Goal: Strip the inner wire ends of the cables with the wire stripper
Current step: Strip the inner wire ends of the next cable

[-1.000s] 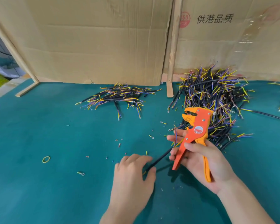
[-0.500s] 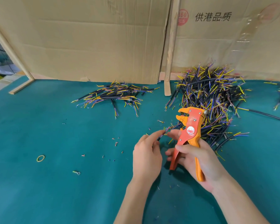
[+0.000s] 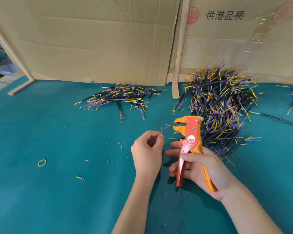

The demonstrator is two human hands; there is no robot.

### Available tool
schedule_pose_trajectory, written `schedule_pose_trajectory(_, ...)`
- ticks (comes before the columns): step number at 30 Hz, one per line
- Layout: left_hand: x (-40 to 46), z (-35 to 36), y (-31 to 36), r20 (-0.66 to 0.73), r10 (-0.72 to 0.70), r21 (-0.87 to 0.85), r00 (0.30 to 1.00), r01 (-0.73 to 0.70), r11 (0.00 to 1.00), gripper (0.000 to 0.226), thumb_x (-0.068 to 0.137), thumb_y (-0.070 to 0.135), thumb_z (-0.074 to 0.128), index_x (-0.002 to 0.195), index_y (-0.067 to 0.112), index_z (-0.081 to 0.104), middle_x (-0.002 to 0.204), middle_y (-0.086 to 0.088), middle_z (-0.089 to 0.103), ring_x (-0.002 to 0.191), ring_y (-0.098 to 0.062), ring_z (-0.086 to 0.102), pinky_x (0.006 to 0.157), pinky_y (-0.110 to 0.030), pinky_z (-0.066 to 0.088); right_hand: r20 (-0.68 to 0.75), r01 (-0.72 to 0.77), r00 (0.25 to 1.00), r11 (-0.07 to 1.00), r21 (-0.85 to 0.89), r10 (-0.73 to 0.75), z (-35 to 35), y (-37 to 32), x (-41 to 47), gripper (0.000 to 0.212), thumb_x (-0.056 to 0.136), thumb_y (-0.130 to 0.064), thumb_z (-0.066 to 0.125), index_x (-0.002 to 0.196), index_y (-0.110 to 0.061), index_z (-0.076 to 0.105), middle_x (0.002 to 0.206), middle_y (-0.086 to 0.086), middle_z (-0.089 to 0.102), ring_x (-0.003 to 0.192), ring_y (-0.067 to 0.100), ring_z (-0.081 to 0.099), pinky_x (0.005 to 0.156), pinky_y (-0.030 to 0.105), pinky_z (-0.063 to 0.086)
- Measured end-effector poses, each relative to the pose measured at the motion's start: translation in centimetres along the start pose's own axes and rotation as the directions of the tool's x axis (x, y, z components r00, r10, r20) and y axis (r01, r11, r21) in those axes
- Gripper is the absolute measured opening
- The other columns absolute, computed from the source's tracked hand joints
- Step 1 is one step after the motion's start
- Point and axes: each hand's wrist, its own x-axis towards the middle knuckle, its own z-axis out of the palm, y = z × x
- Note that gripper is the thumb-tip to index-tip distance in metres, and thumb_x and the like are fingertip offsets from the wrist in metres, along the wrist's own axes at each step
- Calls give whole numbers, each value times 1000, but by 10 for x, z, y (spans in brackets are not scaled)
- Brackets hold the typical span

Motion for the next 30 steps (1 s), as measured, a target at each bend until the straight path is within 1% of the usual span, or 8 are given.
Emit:
schedule_pose_trajectory(3,-1,1,-4,-32,-1,-51,999,-1,999,19,89,17,71,73,28,74,68,13,70,64,-8,66,64,-24,50,12,-49,999,999,2,49,0,-1,-1,48,77,-9,71,123,1,63,117,33,67,75,42,67,74,51,58)
schedule_pose_trajectory(6,-1,0,-6,-23,-13,-108,1000,11,994,18,90,18,71,77,30,75,67,7,70,67,-23,67,65,-42,58,23,-86,996,996,-8,86,1,-2,-3,53,75,-9,73,125,4,60,113,36,66,74,42,67,74,53,58)
schedule_pose_trajectory(10,-2,-1,-8,-15,17,-99,1000,-18,995,22,91,15,69,80,33,74,68,6,70,66,-22,69,68,-49,59,24,-108,994,994,-21,108,1,-3,-3,66,66,-13,81,125,6,58,102,36,65,73,42,65,77,58,57)
schedule_pose_trajectory(13,-2,1,-8,-4,18,-78,1000,-18,997,24,92,11,68,80,31,73,68,8,70,67,-19,71,70,-43,60,25,-113,993,993,-30,114,0,-4,-3,67,66,-14,82,125,6,59,101,35,64,74,42,65,77,57,57)
schedule_pose_trajectory(17,-5,5,-7,-13,92,27,996,-92,995,22,90,11,69,79,30,70,67,18,67,63,-6,63,64,-13,47,18,-105,994,994,-22,106,1,-5,-3,62,66,-15,82,121,5,63,100,35,65,74,42,65,77,58,57)
schedule_pose_trajectory(19,-6,7,-6,-30,120,63,992,-118,991,19,91,11,68,81,27,70,70,22,66,65,-3,61,61,-7,41,16,-102,995,995,-21,102,0,-5,-4,61,66,-15,82,121,5,63,100,35,65,75,43,65,78,58,57)
schedule_pose_trajectory(26,-5,9,-8,-26,257,174,966,-248,953,15,96,5,58,95,18,65,86,6,63,76,-13,56,70,-29,47,48,-120,991,991,-51,123,-3,-6,-5,66,69,-14,81,127,7,57,98,35,64,75,43,65,78,58,56)
schedule_pose_trajectory(30,-4,9,-11,-51,305,228,951,-286,930,20,98,1,53,99,17,65,90,1,58,78,-11,49,64,-28,39,69,-119,990,988,-98,126,-4,-6,-7,62,69,-7,80,125,8,58,90,29,61,75,41,63,76,58,56)
